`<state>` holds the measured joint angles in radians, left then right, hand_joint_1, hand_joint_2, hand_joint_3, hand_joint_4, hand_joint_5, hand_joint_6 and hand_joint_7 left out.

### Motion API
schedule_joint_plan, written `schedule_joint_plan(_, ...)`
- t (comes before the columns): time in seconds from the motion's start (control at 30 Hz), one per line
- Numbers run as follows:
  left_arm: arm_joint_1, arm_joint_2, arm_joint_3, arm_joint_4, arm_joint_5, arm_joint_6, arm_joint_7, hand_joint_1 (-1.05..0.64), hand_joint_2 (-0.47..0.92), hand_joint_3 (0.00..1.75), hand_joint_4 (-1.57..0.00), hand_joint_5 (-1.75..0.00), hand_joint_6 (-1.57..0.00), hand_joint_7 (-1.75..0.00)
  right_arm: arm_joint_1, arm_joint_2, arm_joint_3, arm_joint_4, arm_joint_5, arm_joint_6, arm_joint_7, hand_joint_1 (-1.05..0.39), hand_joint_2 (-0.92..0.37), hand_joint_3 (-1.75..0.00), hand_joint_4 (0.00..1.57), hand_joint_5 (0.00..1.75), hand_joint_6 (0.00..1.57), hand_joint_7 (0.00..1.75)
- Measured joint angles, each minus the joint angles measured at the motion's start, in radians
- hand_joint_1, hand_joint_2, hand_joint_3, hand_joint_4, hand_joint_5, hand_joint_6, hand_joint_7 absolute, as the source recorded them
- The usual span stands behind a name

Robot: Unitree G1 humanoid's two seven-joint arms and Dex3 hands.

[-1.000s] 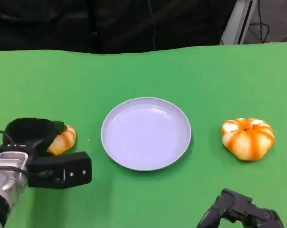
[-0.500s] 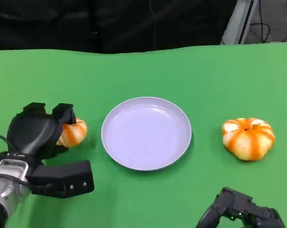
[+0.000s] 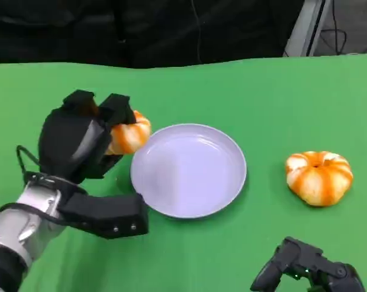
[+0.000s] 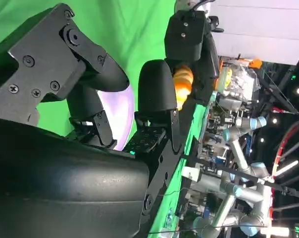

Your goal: Grasp the bread from the table and place it into the plate.

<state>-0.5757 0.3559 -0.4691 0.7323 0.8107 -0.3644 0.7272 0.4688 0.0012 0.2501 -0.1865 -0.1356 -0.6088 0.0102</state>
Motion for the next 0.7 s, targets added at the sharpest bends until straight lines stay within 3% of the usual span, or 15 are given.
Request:
schedule_joint_plan(0.57, -0.040, -0.144, -0.049, 0.041, 0.005, -0.046, -0.066, -0.18, 0.30, 1.31, -0.93, -1.75, -0.72, -1.75, -0.002, -0.002, 0.003, 0.000, 0.003, 0.000, 0.002, -0.10, -0.29, -1.39, 0.76, 1.62, 0.82, 1.35)
schedule_joint_plan(0.7, -0.059, -0.169, -0.051, 0.076, -0.001, -0.044, -0.107, -0.17, 0.35, 1.26, -0.90, -1.75, -0.77, -1.57, -0.001, -0.002, 0.003, 0.000, 0.003, 0.000, 0.002, -0.09, -0.30, -1.39, 0.75, 1.62, 0.81, 1.35)
